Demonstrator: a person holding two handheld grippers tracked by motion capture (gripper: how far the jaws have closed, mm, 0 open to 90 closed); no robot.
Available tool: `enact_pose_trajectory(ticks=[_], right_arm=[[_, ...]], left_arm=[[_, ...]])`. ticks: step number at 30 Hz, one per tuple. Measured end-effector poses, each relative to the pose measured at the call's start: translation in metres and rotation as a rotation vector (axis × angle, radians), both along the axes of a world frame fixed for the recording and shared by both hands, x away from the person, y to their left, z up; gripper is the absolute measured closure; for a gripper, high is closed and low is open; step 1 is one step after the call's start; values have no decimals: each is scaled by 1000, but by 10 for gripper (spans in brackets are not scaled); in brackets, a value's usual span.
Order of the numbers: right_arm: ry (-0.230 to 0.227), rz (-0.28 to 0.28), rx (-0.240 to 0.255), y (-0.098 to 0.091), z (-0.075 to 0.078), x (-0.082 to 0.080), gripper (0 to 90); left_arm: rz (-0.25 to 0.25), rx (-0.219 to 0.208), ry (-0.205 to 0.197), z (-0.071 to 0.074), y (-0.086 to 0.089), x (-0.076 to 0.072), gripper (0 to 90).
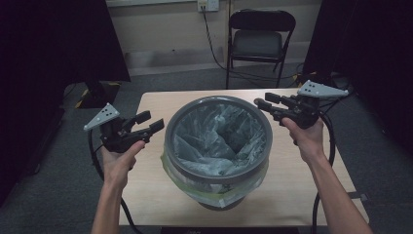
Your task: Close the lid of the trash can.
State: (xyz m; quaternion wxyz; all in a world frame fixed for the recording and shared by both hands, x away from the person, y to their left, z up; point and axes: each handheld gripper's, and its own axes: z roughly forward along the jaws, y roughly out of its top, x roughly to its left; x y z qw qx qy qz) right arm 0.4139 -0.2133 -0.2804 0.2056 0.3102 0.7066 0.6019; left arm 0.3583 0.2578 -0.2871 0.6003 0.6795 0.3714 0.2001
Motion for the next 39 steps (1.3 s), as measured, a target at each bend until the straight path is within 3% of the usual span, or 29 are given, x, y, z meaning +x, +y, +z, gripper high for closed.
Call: enact_pose_trajectory(ticks=[5, 9, 12, 14, 16, 18, 20, 28, 36, 39], right_arm=[[35, -64, -10, -13, -15, -3, 453], [76, -101, -27, -23, -31, -4, 386], [103, -132, -42, -31, -43, -6, 333], [121, -142, -62, -34, -51, -9, 300], [137, -154, -78, -38, -61, -13, 279], [164, -169, -90, -43, -71, -16, 267], [184, -187, -89, -49, -81, -20, 258], [267, -256, -119, -66, -123, -31, 185], [348, -294, -168, -79, -160, -45, 179], [371, -306, -204, -82, -174, -49, 179]], left_arm=[[102, 90, 1, -12, 9, 0, 270], [120, 89, 63, -32, 16, 6, 237], [127, 65, 103, -48, 20, 11, 241], [140, 97, 129, -56, 21, 11, 212], [137, 98, 156, -63, 22, 11, 167], [135, 69, 157, -69, 25, 8, 166], [132, 64, 155, -75, 28, 6, 166], [160, 132, 219, -112, 27, -1, 187], [150, 251, 286, -145, 19, -10, 188], [167, 250, 340, -159, 20, -14, 193]])
